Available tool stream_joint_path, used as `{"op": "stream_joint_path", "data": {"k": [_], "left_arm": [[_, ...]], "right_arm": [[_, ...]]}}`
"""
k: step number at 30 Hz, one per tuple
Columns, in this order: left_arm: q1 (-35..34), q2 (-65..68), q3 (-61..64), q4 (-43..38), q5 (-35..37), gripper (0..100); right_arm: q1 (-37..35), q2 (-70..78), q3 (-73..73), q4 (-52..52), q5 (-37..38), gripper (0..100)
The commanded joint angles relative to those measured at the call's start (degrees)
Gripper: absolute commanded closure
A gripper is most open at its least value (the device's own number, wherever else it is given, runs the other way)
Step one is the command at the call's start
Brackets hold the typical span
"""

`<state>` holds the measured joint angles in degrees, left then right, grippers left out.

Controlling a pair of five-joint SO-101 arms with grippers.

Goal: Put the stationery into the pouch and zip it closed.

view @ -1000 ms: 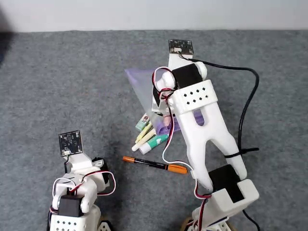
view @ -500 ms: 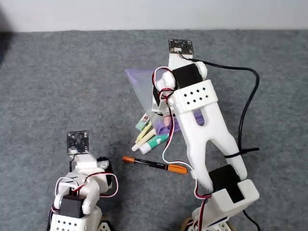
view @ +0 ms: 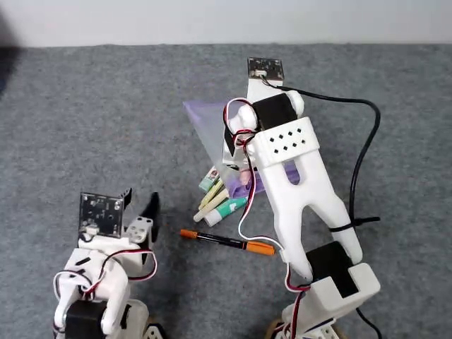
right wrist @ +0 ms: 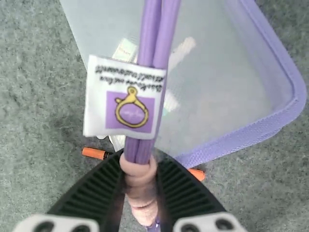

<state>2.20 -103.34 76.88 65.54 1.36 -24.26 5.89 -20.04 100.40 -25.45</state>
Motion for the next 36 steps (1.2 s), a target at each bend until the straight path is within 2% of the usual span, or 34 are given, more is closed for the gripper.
{"op": "stream_joint_path", "data": {"k": [1,9,13,16,22,25,30,33,36], "left_arm": [[0.18,-0.35,-3.47,-1.41,-0.62,95],[0.18,0.35,-3.56,-4.48,-0.97,97],[2.11,8.97,-6.20,-6.33,-0.97,96],[4.66,19.60,-14.11,-4.40,-0.97,96],[8.62,39.21,-32.31,6.86,-0.53,96],[10.20,44.84,-38.11,10.64,2.37,96],[15.38,46.68,-49.45,11.52,6.59,96],[20.57,46.86,-52.35,11.25,9.41,92],[22.95,47.65,-50.33,11.34,14.42,81]], "right_arm": [[-0.66,-3.30,-1.23,1.98,0.70,99.1],[-0.66,-2.77,-7.03,1.98,0.79,99.1],[-0.57,-2.95,-7.03,1.98,0.70,99.1],[-0.66,-3.21,-7.30,1.98,0.62,99.1],[-0.66,-6.55,-7.30,-0.13,0.53,99.1],[-0.66,-9.54,-7.30,-3.03,0.70,99.1],[-0.66,-14.02,-7.30,-6.46,0.70,99.1],[-0.66,-16.04,-7.30,-7.43,0.70,99.1],[-0.66,-17.01,-7.30,-7.34,0.62,99.1]]}}
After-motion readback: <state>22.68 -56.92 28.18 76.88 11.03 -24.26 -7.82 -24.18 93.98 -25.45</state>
